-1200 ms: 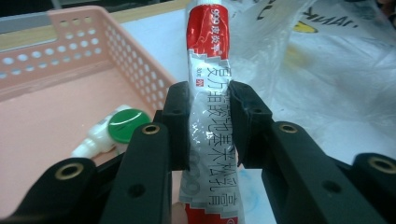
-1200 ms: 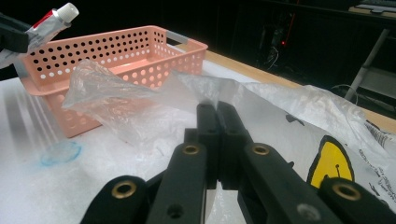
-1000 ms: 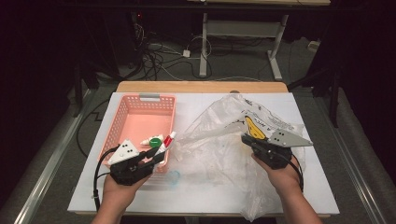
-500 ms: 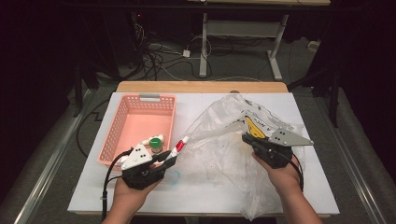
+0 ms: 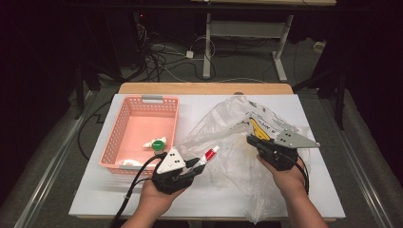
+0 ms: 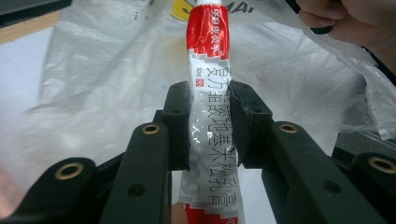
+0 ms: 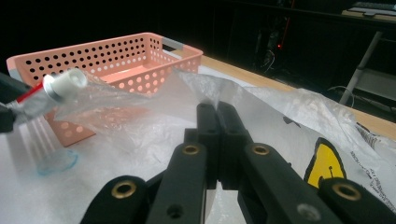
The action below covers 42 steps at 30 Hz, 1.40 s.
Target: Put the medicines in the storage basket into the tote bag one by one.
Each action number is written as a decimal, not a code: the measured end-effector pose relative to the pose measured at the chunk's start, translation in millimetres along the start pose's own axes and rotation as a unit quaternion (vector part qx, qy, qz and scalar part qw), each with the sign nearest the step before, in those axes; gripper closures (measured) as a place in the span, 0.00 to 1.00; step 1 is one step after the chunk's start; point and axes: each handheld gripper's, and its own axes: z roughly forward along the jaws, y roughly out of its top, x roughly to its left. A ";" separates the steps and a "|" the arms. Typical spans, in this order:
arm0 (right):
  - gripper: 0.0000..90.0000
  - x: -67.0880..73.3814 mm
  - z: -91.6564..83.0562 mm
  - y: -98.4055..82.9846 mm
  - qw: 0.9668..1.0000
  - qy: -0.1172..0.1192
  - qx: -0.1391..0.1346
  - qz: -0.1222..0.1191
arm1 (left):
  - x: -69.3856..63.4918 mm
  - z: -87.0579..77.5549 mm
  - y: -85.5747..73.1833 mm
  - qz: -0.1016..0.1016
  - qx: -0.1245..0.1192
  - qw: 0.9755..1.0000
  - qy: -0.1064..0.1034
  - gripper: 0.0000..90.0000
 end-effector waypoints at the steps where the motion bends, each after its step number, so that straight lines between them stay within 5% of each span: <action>1: 1.00 0.0 -0.1 0.1 1.000 0.000 0.000 0.000 | -1.2 4.3 0.1 -0.001 0.000 1.000 -0.003 0.76; 11: 1.00 -1.4 -0.7 1.4 1.000 -0.002 -0.004 0.002 | -5.9 52.9 1.3 -0.005 0.027 1.000 -0.006 0.76; 22: 1.00 -3.5 0.8 1.5 1.000 -0.003 -0.006 0.003 | 5.4 104.6 13.0 -0.008 0.057 0.998 0.018 0.76; 42: 1.00 -7.6 1.6 0.1 1.000 -0.003 -0.007 0.011 | 16.7 174.0 27.3 -0.020 0.040 0.998 0.052 0.76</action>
